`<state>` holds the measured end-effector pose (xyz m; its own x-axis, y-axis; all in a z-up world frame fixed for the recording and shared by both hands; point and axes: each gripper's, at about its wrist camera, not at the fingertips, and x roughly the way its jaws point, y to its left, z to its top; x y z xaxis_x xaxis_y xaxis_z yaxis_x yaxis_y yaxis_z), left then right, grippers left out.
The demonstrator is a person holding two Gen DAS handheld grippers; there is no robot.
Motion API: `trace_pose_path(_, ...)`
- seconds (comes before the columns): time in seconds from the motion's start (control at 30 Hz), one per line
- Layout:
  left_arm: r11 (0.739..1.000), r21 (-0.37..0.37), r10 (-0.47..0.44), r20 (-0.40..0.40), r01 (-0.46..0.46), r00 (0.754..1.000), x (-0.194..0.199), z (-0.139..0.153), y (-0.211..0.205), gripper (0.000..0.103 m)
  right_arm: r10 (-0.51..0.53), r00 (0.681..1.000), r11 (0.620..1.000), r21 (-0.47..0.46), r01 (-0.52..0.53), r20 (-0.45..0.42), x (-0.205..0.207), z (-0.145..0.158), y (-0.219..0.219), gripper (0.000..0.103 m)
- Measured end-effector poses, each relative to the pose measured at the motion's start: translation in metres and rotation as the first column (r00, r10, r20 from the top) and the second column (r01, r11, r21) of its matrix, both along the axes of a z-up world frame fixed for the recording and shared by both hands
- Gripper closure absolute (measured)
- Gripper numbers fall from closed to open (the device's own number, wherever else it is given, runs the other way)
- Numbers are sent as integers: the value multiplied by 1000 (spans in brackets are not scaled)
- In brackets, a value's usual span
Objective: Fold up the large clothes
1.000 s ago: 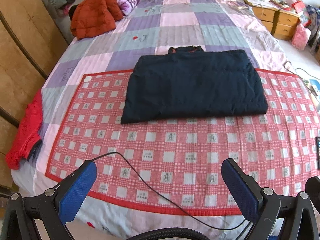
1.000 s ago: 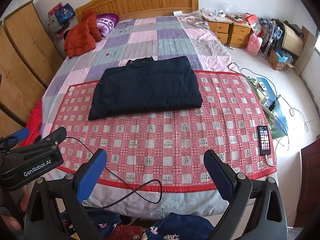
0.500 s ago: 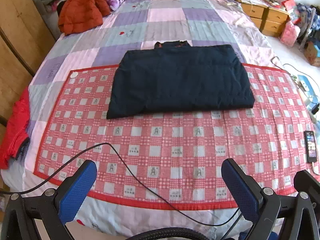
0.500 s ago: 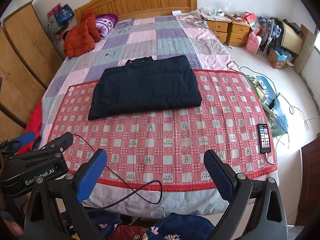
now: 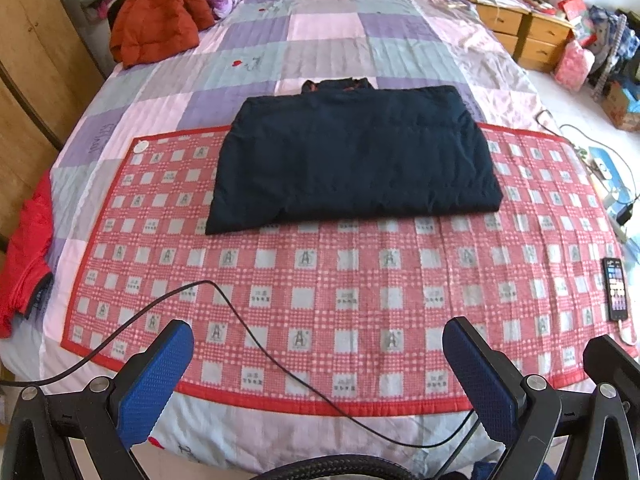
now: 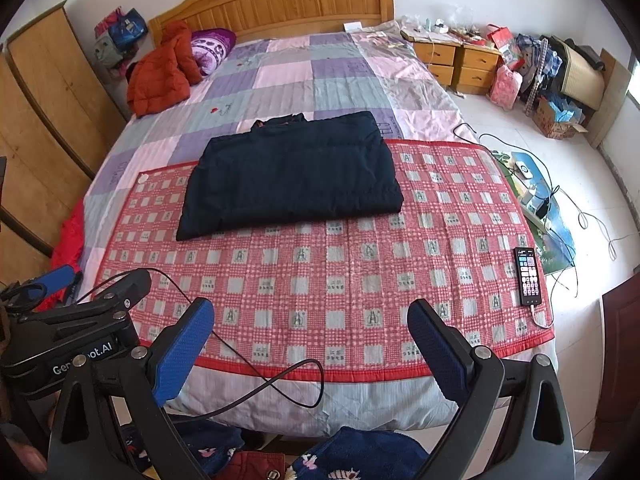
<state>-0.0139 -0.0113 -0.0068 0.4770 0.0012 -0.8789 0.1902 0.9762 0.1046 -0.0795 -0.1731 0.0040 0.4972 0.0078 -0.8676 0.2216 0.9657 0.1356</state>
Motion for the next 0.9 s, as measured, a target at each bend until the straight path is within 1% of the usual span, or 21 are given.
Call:
trace_pose_path(0.5, 1000, -9, -22, -8, 22, 1000, -3, -2, -1, 1, 0, 1000, 1000, -2, 0, 3, -2, 0, -2, 3)
trace_pose_path(0.9, 1000, -9, -20, -10, 20, 1000, -2, -2, 0, 1, 1, 1000, 1000, -1, -1, 4, -4, 0, -4, 3)
